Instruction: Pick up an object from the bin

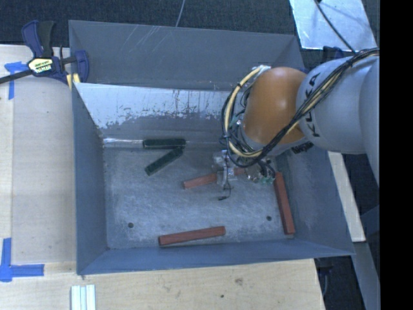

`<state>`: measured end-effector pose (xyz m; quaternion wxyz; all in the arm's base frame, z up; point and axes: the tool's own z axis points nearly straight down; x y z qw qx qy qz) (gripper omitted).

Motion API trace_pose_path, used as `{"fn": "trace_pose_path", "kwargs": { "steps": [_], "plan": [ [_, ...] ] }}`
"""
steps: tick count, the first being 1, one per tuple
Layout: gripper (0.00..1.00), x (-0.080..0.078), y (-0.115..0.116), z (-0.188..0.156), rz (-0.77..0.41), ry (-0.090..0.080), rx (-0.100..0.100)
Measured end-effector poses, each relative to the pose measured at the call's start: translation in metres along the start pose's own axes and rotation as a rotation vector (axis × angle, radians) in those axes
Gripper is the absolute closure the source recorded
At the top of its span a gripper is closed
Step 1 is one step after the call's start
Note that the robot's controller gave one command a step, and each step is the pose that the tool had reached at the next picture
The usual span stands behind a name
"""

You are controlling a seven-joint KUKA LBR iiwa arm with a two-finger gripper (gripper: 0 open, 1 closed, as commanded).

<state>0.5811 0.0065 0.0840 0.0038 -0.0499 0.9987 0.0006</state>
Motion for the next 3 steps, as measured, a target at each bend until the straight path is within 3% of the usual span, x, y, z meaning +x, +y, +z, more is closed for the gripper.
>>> {"fn": "trace_pose_path", "kwargs": {
  "steps": [3],
  "plan": [
    [1.0, -0.002, -0.001, -0.035, -0.001, 0.001, 0.001]
  ]
}}
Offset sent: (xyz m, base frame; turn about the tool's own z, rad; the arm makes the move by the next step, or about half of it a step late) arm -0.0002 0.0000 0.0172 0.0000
